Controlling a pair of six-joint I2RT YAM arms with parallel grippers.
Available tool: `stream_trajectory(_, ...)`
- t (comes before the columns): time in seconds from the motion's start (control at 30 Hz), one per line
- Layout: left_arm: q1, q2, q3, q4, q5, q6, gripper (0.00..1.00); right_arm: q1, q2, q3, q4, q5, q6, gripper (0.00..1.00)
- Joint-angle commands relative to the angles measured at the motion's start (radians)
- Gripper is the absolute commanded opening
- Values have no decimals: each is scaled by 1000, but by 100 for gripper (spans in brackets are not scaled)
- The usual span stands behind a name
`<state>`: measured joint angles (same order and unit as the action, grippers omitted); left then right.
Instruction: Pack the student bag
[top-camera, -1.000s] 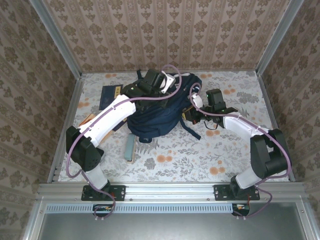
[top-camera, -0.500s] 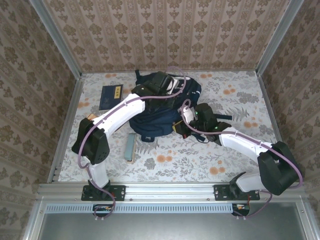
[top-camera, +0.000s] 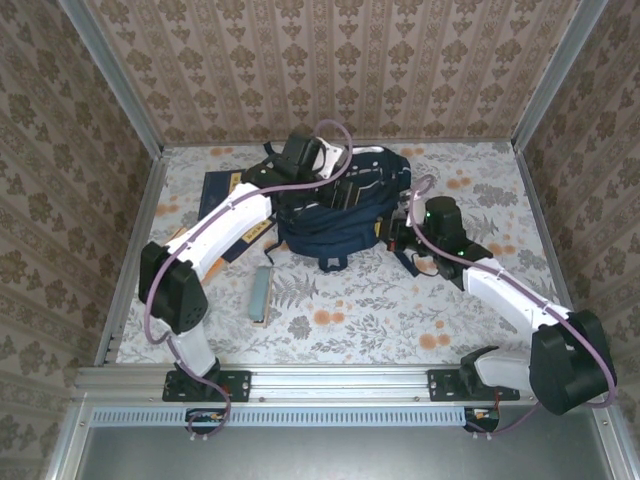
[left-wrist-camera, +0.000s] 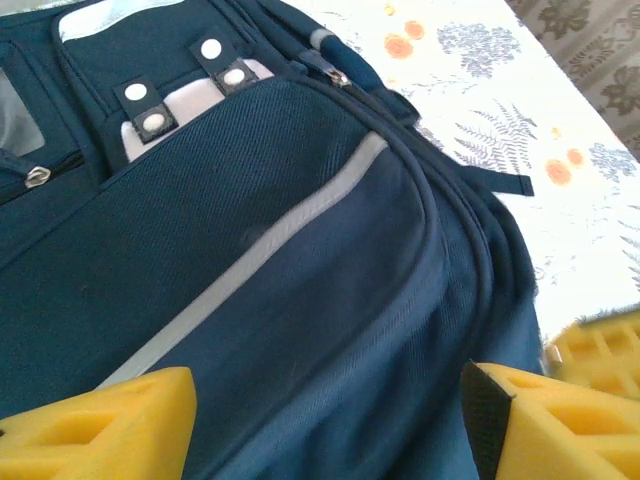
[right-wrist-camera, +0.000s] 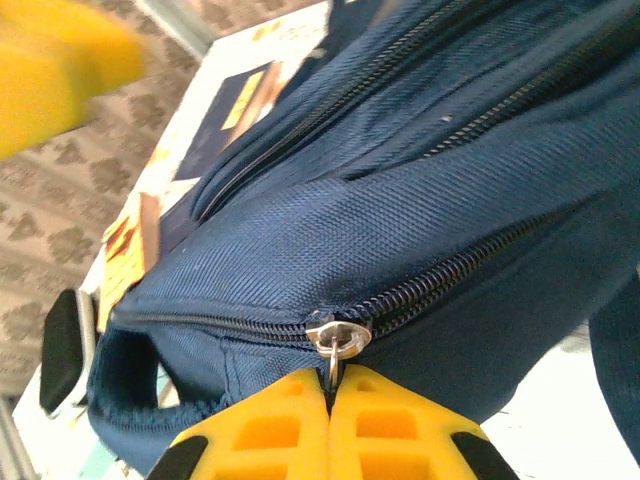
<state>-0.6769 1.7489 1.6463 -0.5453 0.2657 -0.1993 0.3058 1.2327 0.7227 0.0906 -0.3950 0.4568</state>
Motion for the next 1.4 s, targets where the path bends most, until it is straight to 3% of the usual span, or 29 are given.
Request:
stream_trajectory(0.0, 5, -46, -32, -33, 20, 140, 72, -24, -11, 37, -44, 8, 25, 0)
stream_trajectory(0.27, 1, 48, -41, -31, 43, 312, 62, -59, 36, 30, -167, -8, -14, 0)
stream_trajectory(0.4, -18, 120, -7, -52, 67, 385, 61, -62, 52, 8, -177, -10, -9, 0)
stream_trajectory(0.6, -75, 233, 53, -92, 19, 471, 60, -67, 71, 7, -177, -20, -12, 0)
stream_trajectory(0.8, -87, 314, 123, -94, -68, 466, 48, -75, 82, 18, -187, -36, -18, 0)
stream_trajectory(1.1, -84, 357, 153, -5, -89, 354, 19, -74, 73, -7, -197, -97, -19, 0)
stream_trajectory(1.23, -89, 341, 125, 78, -91, 286, 12, -26, 75, -24, -159, -191, 5, 0)
stream_trajectory(1.37, -89, 319, 105, 144, -94, 226, 10, 73, 81, -42, -84, -196, 61, 0)
